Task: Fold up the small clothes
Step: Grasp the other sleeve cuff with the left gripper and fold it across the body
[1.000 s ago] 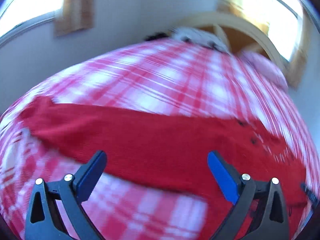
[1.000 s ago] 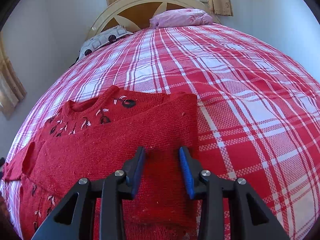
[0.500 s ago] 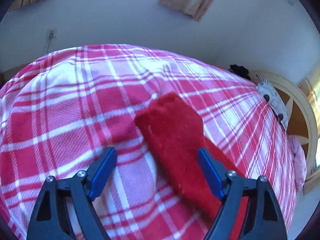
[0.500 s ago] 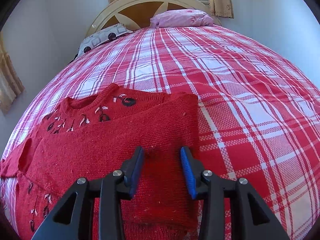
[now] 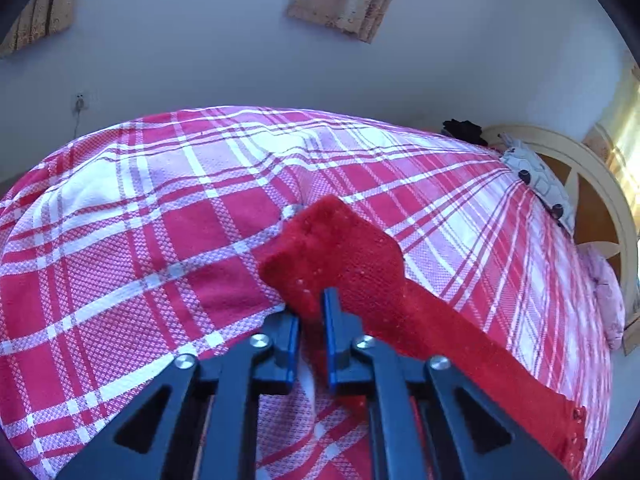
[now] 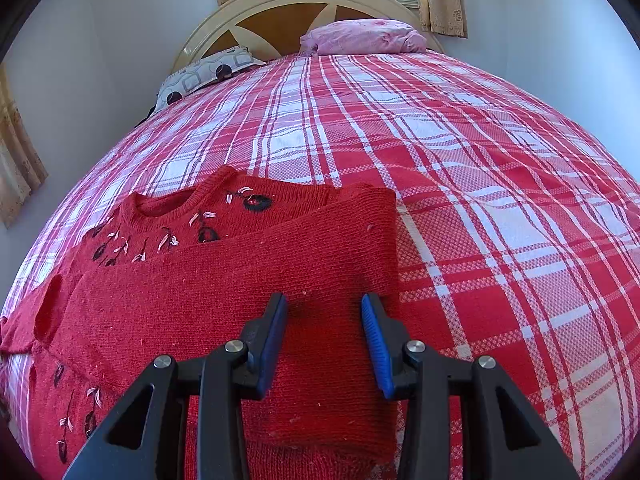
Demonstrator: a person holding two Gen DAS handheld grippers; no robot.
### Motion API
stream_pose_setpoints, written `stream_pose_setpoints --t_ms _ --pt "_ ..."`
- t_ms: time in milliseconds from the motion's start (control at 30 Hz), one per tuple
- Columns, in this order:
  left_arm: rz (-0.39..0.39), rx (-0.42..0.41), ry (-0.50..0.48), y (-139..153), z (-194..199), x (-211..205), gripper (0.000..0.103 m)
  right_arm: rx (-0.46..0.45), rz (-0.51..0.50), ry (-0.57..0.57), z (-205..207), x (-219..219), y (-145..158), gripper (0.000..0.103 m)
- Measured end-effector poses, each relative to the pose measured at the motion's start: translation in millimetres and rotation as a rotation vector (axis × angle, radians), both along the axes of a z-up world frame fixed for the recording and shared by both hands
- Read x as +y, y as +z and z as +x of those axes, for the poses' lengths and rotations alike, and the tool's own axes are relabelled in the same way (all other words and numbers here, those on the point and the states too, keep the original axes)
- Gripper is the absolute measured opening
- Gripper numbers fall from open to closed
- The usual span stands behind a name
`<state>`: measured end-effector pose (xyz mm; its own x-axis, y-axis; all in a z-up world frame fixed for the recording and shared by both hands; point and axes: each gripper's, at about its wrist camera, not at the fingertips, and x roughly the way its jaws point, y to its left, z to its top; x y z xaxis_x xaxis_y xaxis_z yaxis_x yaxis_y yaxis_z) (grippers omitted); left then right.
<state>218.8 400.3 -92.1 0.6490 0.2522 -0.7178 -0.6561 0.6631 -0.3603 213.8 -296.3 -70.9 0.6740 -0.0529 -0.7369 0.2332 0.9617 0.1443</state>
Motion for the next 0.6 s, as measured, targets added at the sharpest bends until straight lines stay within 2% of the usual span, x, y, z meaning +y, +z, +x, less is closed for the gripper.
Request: stream_pose_setpoints --t_ms 67,200,367,600 --pt "0.001 -0.017 -0.005 5.7 -2.5 -2.4 0.007 0.0 -0.001 0.0 0.0 0.0 0.0 0.041" --pt "-0.004 -0.113 -0.035 27.1 -8.3 -11.7 0.006 -0.001 0.001 0.0 0.0 0.0 0.0 0.041" --pt "0.083 -0.153 -0.09 58.7 -2.9 -35.8 0.006 -0.005 0.008 -0.001 -0.8 -1.1 0.0 0.041" --pt "0.181 -0.211 -0.277 100.3 19.4 -115.4 0.006 -0.006 0.01 -0.001 -0.8 -1.9 0.0 0.041"
